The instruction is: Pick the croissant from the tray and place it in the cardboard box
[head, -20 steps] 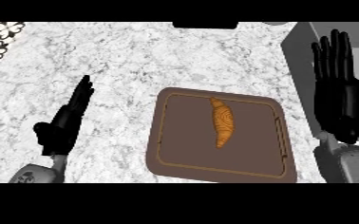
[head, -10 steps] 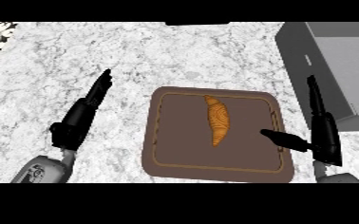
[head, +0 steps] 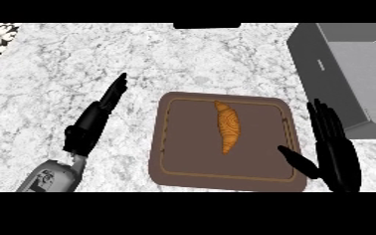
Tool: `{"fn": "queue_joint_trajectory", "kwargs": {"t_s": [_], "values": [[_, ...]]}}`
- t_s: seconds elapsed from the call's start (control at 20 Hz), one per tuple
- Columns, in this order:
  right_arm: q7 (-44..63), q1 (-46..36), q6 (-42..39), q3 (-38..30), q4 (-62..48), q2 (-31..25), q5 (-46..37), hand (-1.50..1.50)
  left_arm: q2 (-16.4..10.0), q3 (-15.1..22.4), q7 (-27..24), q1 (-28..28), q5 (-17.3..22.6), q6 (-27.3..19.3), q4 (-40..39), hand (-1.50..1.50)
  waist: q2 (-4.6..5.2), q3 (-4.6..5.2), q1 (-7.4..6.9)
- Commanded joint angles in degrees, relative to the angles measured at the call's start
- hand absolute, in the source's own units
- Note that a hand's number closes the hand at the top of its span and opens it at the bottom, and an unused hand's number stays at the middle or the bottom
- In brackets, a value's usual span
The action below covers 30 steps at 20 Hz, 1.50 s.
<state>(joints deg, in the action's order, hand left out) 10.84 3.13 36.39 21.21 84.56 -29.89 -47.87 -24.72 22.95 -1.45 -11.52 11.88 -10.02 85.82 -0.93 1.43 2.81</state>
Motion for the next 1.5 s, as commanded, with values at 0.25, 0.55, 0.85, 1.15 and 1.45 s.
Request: {"fn": "queue_joint_trajectory", "kwargs": {"t_s": [0.25, 0.55, 0.85, 1.15, 1.45], "values": [[25.76, 0.46, -21.06, 10.11, 11.06, 7.94, -16.0, -1.5, -0.04, 1.01, 1.96, -1.07, -0.32, 1.12, 0.24, 0.0, 0.19, -0.5, -1.41], [47.21, -3.74, -40.28, 18.31, 19.25, 20.79, -25.74, -1.5, 1.72, 1.77, 0.8, -0.87, -0.79, 1.08, 0.08, 0.0, 0.46, -1.0, -2.71], [64.4, -17.35, -51.03, 23.87, 18.0, 29.58, -25.14, -1.5, 2.78, 1.01, 1.86, -2.64, -1.29, 2.41, -0.58, 0.0, 0.95, -1.35, -3.52], [63.31, -19.58, -51.25, 19.07, 11.72, 29.78, -21.86, -1.5, 2.78, -1.81, 1.7, -5.04, -0.95, 4.72, -2.08, 0.0, 1.08, -1.39, -3.07], [63.75, -18.09, -49.09, 18.75, 8.09, 29.83, -21.32, -1.5, 4.32, -2.17, 4.05, -4.81, -2.73, 3.74, -0.61, 0.0, 0.91, -1.42, -2.93]]}}
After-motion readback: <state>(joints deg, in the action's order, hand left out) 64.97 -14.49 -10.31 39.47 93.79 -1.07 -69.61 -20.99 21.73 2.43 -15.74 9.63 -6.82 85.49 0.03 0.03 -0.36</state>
